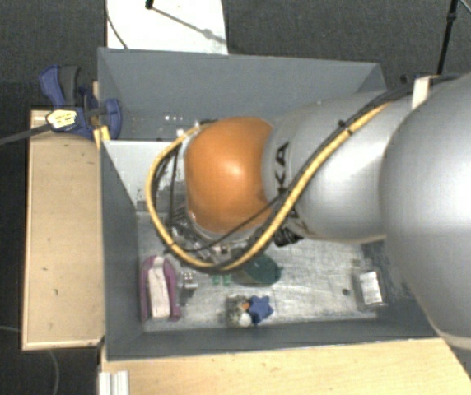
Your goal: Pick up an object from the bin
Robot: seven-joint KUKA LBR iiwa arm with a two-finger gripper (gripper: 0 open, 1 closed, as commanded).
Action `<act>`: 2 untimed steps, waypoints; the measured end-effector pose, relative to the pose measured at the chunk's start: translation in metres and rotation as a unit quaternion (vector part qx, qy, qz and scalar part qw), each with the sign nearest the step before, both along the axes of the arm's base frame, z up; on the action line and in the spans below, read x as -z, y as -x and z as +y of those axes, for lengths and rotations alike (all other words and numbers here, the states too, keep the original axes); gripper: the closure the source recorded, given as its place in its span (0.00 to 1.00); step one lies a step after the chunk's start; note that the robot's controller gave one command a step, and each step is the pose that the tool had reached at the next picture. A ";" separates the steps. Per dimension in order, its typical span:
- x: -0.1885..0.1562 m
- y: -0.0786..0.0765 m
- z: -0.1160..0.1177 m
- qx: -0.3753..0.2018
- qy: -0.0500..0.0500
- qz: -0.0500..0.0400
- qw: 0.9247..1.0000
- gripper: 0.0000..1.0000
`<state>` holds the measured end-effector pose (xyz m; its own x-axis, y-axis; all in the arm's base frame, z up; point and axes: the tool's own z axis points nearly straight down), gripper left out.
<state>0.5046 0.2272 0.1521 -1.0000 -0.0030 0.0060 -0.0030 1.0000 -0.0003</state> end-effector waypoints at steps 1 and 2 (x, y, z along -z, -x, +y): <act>0.059 0.008 0.017 0.067 -0.004 -0.009 0.998 0.00; 0.040 -0.019 -0.025 -0.032 -0.001 -0.006 0.999 0.00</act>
Offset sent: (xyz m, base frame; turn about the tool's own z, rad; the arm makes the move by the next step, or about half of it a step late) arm -0.0135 0.0175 -0.0748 0.1341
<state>0.5240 0.2025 0.1120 -0.9977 -0.0675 -0.0062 -0.0675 0.9977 0.0004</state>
